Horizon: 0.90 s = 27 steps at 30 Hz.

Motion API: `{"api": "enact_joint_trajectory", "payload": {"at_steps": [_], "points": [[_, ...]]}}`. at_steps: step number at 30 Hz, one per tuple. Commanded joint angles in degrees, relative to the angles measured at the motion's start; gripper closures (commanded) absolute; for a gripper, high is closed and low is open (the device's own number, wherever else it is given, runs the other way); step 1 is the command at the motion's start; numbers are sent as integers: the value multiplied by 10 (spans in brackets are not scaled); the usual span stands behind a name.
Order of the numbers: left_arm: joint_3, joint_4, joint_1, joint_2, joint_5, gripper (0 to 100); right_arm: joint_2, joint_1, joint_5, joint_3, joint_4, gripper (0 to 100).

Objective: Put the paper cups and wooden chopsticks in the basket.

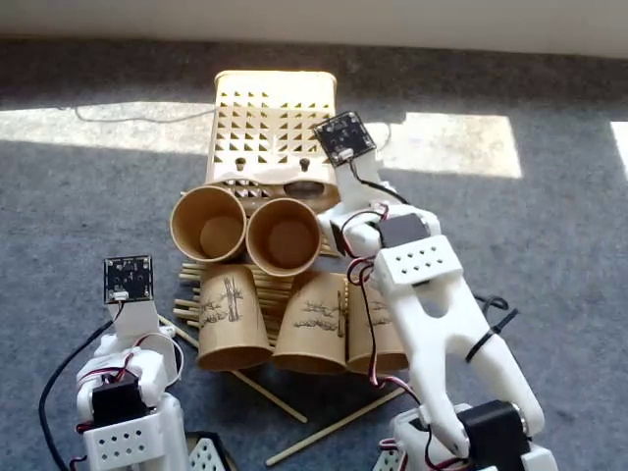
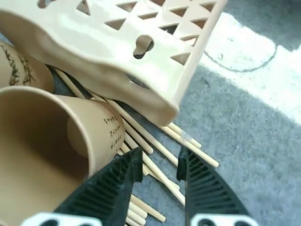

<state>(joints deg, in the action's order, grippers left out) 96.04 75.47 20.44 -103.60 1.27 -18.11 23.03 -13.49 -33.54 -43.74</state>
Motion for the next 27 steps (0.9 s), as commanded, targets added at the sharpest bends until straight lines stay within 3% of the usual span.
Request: {"api": "enact_joint_trajectory", "payload": {"at_steps": [1,22,27], "points": [[12,4,1,1,1,993,13,12,-6,29,45,864],[12,4,1,1,1,993,126,-24,-3,25,240,872],[12,4,1,1,1,993,130,-24,-3,25,251,989]]}}
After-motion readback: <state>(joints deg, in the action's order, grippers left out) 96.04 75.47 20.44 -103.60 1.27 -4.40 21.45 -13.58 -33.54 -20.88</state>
